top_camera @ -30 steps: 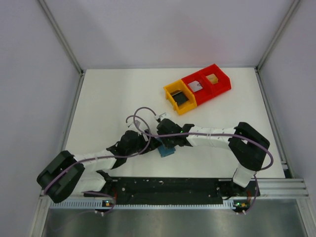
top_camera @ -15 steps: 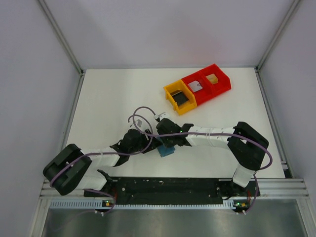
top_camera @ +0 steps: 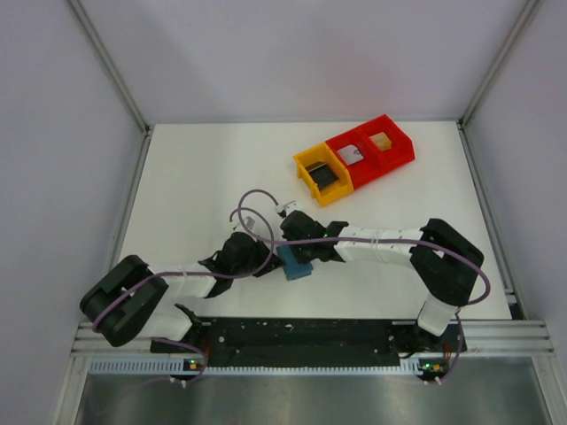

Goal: Take the credit cards out of the card holder
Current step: Open the card holder at the center of the board.

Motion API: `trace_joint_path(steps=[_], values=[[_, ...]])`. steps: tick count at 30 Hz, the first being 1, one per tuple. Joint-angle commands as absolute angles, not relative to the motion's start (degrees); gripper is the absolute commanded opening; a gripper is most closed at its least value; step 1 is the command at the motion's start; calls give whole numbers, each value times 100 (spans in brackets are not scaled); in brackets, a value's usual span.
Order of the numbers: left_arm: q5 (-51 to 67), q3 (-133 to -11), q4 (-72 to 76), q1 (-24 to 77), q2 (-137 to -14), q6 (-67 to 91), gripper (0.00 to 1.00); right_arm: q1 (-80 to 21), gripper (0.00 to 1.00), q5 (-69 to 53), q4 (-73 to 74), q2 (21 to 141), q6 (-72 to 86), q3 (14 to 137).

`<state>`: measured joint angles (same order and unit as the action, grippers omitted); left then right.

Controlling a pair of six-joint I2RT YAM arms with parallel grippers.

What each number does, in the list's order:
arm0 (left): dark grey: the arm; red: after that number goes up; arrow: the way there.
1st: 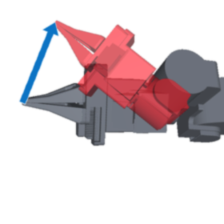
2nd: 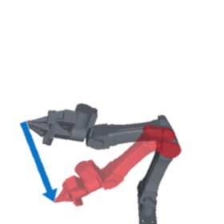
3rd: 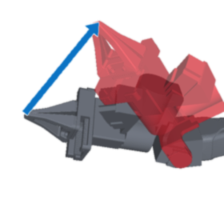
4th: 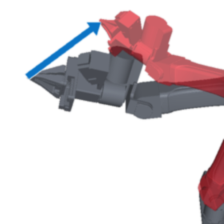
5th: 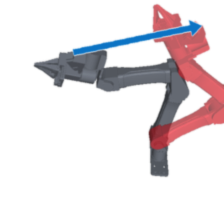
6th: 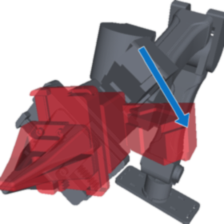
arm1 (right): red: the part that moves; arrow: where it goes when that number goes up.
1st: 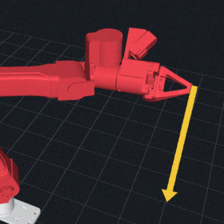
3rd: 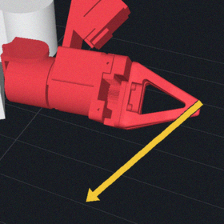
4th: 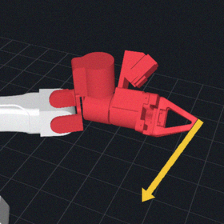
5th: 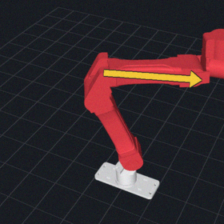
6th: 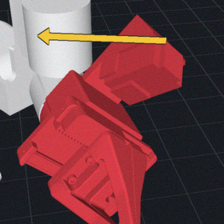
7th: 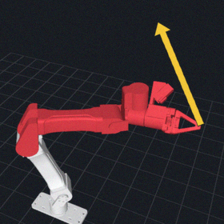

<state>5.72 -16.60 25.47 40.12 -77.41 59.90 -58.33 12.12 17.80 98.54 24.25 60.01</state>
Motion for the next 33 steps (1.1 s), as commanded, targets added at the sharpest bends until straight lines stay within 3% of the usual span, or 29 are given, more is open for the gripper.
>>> trace_joint_path(steps=[1,7,16,18,20,23,33], values=[[545,-1635,2514,4017,-7787,5898,0,-5757,11,1134,1652,9519,2496,5906],[466,-1608,2347,4017,-7682,5880,0,-5581,0,1221,1652,9212,2505,5705],[308,-1635,2013,4025,-7330,5775,0,-5414,0,1582,1977,9071,2391,5572],[290,-1652,1969,4034,-7269,5757,0,-5580,12,1591,1943,8965,2382,5642],[255,-1687,1942,4052,-7251,5739,0,-5765,31,1608,1872,8947,2347,5782],[255,-1731,1925,4087,-7251,5739,0,-5941,42,1486,1644,9070,2347,5985],[176,-1749,1890,4175,-7154,5783,0,-6082,44,1398,1239,9738,2549,6161]])
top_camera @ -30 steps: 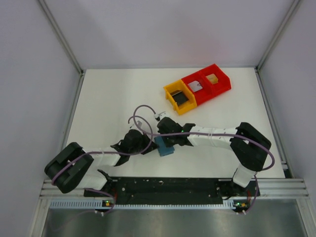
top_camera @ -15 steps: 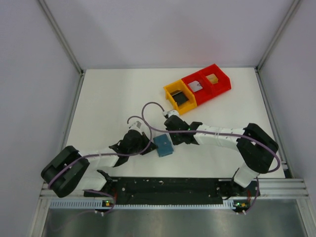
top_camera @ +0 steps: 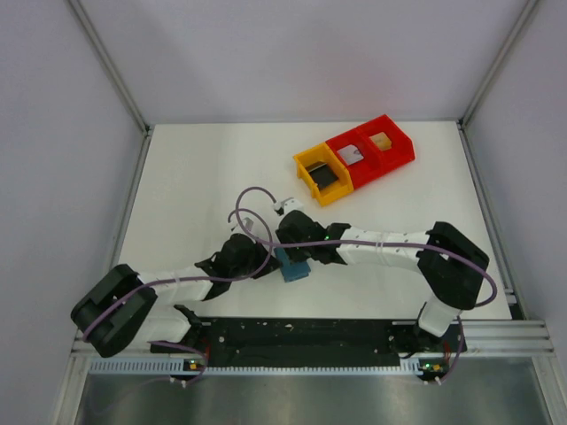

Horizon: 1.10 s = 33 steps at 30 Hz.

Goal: Take the credit cards out of the card holder
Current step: Open the card holder at the center of the board.

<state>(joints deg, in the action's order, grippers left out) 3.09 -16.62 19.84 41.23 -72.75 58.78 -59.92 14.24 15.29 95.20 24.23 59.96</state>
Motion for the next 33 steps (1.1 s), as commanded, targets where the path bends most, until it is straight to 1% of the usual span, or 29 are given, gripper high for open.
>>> trace_joint_path(steps=[1,7,12,18,19,25,33], values=[[167,-1749,1890,4184,-7154,5783,0,-6073,45,1424,1248,9782,2540,6170],[141,-1740,1881,4210,-7110,5792,0,-6073,41,1845,1485,9949,2575,6144],[106,-1723,1828,4201,-7040,5792,0,-6073,33,2109,1696,10037,2584,6073],[53,-1679,1688,4201,-6882,5783,0,-6082,29,2820,2196,9967,2470,6056],[-156,-1661,1653,4201,-6847,5783,0,-6073,28,2960,2293,9932,2452,6038],[-272,-1591,1556,4201,-6662,5766,0,-5907,28,3524,2619,9730,2435,5810],[-308,-1617,1485,4201,-6644,5748,0,-5616,28,3604,2725,9431,2496,5520]])
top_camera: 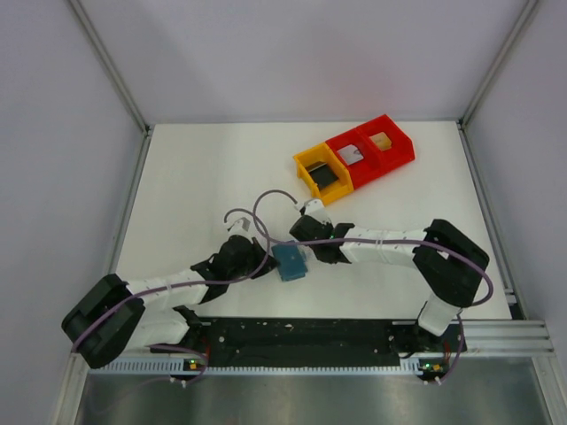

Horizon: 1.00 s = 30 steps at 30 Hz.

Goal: Take the credit cards out of the card holder
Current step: Open the card holder at the center of the board.

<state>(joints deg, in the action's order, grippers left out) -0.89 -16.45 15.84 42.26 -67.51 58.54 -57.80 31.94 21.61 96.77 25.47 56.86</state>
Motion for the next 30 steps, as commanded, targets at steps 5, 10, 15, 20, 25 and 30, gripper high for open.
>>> trace_joint_path(steps=[5,10,15,20,25,30], values=[[-290,-1652,1494,4201,-6697,5704,0,-5616,31,3008,2637,9168,2461,5590],[-272,-1679,1485,4201,-6750,5678,0,-5625,44,2103,1795,8544,2391,5371],[-229,-1731,1503,4201,-6820,5625,0,-5625,54,1153,1056,8525,2478,5299],[-202,-1749,1512,4201,-6847,5607,0,-5643,54,853,1028,9139,2645,5589],[-220,-1731,1521,4201,-6838,5590,0,-5643,51,1203,1274,9466,2716,5625],[-176,-1749,1573,4201,-6891,5572,0,-5458,39,1424,1354,9343,2786,5318]])
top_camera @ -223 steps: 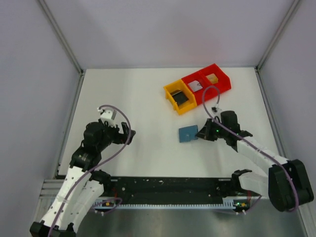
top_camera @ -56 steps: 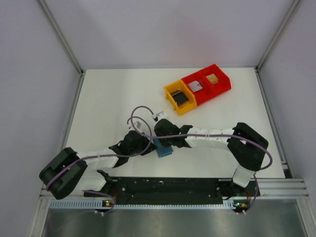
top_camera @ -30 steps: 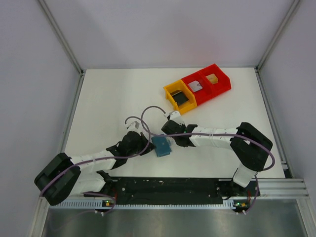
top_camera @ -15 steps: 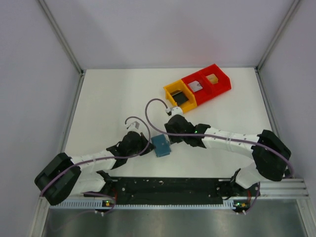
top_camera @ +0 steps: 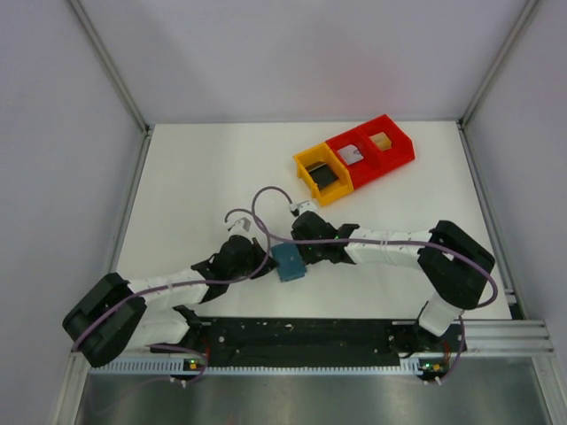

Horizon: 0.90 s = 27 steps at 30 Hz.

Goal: Take the credit cards out of the card holder
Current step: Open the card holder at the center of the board.

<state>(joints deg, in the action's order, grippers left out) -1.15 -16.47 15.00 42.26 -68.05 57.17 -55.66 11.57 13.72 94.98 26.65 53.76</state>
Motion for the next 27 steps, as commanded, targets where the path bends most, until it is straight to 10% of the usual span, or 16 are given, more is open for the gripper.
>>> trace_joint_path(steps=[1,11,17,27], values=[[-167,-1758,1573,4201,-6908,5555,0,-5441,36,1433,1354,9325,2769,5283],[-527,-2363,968,4096,-7163,4844,4,-5248,4,950,766,9159,2891,4896],[-668,-3136,142,3990,-7444,4149,61,-4677,0,-200,-463,8781,3453,4027],[-1203,-3795,-754,4710,-7408,3920,98,-4447,0,-852,-2038,8675,4069,3217]])
